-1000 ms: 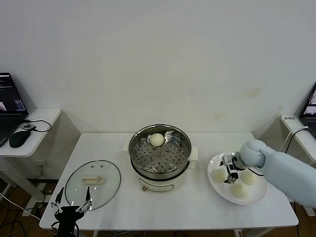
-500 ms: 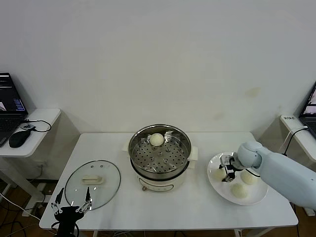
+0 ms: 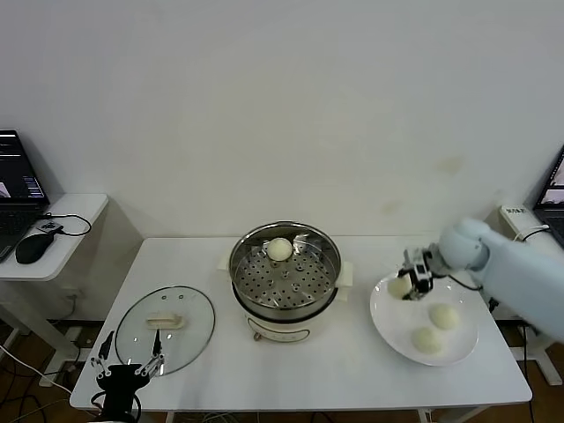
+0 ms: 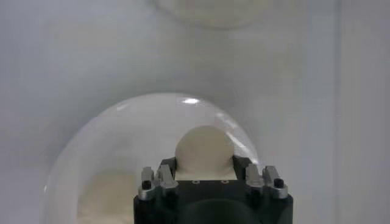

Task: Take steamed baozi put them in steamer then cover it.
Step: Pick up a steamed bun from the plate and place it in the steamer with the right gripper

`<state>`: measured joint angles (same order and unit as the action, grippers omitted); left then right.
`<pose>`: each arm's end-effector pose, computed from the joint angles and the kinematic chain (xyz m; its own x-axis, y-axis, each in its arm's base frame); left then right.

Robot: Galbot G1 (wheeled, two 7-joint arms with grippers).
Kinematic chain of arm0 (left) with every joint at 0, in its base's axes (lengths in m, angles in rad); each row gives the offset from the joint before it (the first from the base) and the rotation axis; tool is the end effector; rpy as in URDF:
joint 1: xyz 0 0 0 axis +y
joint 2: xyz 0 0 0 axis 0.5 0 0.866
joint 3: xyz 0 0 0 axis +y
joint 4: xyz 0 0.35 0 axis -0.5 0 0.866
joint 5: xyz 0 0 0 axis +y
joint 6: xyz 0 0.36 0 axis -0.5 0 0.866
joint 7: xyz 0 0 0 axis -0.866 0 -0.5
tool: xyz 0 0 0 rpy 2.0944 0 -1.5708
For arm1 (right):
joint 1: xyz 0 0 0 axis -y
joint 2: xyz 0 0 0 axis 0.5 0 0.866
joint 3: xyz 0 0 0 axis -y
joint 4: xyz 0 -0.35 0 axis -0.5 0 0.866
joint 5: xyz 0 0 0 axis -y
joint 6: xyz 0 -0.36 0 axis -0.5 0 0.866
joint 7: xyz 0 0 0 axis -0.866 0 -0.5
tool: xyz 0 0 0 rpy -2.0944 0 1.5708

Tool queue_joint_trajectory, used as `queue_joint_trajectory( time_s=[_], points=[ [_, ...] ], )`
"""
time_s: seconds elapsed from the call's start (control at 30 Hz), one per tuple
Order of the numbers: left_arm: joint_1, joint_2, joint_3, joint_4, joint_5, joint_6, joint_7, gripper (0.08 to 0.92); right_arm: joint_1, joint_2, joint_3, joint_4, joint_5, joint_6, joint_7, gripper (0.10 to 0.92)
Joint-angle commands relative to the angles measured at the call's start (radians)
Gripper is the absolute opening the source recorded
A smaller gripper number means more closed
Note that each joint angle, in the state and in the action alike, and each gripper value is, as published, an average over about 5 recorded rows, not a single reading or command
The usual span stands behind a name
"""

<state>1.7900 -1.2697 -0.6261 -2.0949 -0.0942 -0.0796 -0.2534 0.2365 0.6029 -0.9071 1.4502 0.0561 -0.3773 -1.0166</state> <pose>0.1251 0.0808 -0.3222 -0.9828 -0.1662 0.0806 -0.1445 0.9636 0.2247 0.5076 -0.1233 -0.0978 -0.3492 -0.1632 0.9227 -0.9340 -0.0191 -0.3569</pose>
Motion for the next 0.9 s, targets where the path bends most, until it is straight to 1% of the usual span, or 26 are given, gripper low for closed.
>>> queue_joint_trajectory(
  time_s=[0.03, 0.17, 0.27, 0.53, 0.7, 0.9],
  points=[
    [-0.003, 0.004, 0.0, -0.001, -0.001, 0.0, 0.0, 0.823, 0.352, 0.029, -0.163, 0.036, 0.19, -0.046, -0.003, 0.592],
    [-0.007, 0.008, -0.002, -0.002, -0.004, -0.001, -0.001, 0.823, 0.423, 0.141, -0.214, 0.056, 0.277, -0.105, 0.036, 0.594],
    [-0.011, 0.007, -0.004, -0.005, 0.002, -0.001, -0.001, 0.823, 0.425, 0.238, -0.233, 0.049, 0.315, -0.147, 0.065, 0.595],
    [-0.008, 0.0, -0.022, -0.018, 0.019, -0.002, -0.002, 0.823, 0.328, 0.533, -0.226, -0.056, 0.385, -0.232, 0.115, 0.602],
    [-0.001, -0.005, -0.036, -0.026, 0.021, -0.005, -0.002, 0.823, 0.272, 0.655, -0.256, -0.121, 0.388, -0.276, 0.149, 0.602],
    [0.002, -0.008, -0.04, -0.035, 0.021, -0.007, -0.003, 0.823, 0.207, 0.74, -0.27, -0.21, 0.368, -0.28, 0.166, 0.602]
  ],
)
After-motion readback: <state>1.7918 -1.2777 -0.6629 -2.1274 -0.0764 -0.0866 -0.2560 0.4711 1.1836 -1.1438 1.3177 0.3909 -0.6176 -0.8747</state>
